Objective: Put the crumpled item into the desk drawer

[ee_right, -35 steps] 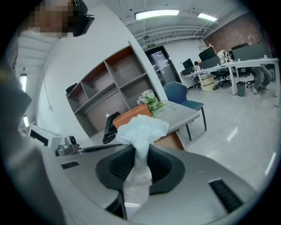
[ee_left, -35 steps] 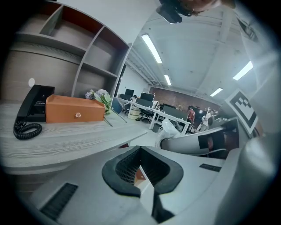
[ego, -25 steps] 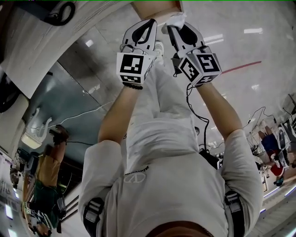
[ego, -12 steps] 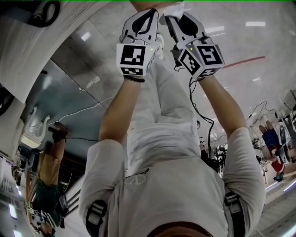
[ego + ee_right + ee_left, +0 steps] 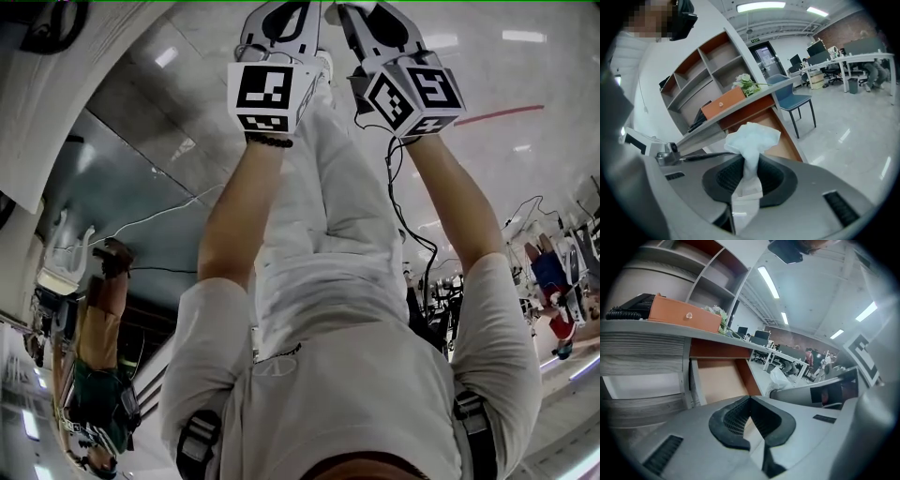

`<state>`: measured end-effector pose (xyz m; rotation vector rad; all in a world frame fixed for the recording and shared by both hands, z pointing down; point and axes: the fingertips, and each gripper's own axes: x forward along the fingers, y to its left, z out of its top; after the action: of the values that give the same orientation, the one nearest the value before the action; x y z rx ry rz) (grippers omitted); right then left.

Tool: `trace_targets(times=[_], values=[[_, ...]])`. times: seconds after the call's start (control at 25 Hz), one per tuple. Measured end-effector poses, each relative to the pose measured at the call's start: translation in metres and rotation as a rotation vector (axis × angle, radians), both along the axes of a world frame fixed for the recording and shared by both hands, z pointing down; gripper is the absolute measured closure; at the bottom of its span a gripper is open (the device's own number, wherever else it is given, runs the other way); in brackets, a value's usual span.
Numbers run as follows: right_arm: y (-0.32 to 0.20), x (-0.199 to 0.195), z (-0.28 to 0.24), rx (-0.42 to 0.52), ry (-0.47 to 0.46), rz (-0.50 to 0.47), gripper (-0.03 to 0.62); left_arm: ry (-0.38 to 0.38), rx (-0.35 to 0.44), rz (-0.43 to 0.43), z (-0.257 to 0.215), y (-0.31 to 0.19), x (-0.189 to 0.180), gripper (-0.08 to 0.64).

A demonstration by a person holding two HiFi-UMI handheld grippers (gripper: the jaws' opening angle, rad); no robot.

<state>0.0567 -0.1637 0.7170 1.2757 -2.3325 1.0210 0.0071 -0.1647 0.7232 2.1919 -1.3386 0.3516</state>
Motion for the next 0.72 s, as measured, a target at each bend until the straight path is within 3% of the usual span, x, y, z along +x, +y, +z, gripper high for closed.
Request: trace_targets(times=[0.72], values=[[-0.013,0.003,0.047,-0.018,0.038,0.010,0.517,-0.015,-0.011,0.031,0.029,-0.009,0.007,0.558]])
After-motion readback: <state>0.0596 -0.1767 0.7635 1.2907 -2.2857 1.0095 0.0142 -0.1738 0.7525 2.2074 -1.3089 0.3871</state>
